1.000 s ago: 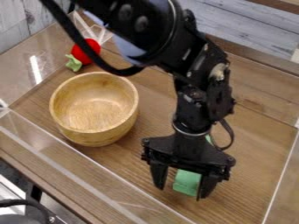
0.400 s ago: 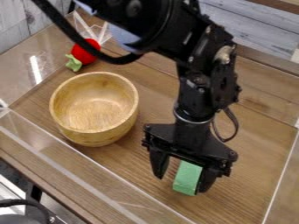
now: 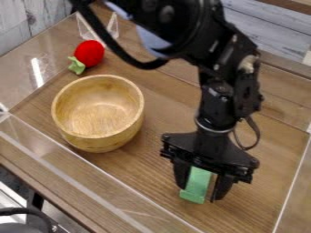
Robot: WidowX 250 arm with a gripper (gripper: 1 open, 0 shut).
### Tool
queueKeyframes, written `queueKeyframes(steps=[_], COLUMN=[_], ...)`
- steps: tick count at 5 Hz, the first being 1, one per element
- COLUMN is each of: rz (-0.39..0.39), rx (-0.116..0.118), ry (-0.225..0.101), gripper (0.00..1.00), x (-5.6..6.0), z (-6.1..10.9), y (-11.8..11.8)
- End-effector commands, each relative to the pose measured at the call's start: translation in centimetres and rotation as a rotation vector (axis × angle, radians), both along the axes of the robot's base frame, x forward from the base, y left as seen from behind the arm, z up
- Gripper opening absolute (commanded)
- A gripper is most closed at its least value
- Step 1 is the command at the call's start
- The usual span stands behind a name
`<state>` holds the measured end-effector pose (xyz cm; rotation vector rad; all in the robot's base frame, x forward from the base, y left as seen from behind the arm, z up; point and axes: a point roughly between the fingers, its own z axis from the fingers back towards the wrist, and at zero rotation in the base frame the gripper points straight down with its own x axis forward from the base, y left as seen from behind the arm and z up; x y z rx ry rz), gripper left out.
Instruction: Put the green block in the brown bowl
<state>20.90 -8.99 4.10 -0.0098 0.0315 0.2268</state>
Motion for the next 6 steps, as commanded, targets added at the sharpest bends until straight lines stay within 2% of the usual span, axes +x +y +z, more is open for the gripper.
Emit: queueKeyframes(steps=[1, 2, 3, 4, 5, 6], rz=[-0.013, -0.021, -0.04, -0.033, -0.078, -0.124], rx=[-0.014, -0.027, -0.057, -0.071, -0.063, -0.053], ry=[-0.052, -0.071, -0.113, -0.129, -0.107, -0.084], gripper=[0.0, 0.0, 0.0, 0.0, 1.0, 1.0], x=[1.4, 2.1, 3.6, 4.2, 3.7, 3.1], z=[2.3, 4.5, 8.1, 9.6, 7.7, 5.8], y=[0.3, 1.0, 2.2, 3.2, 2.4, 1.5])
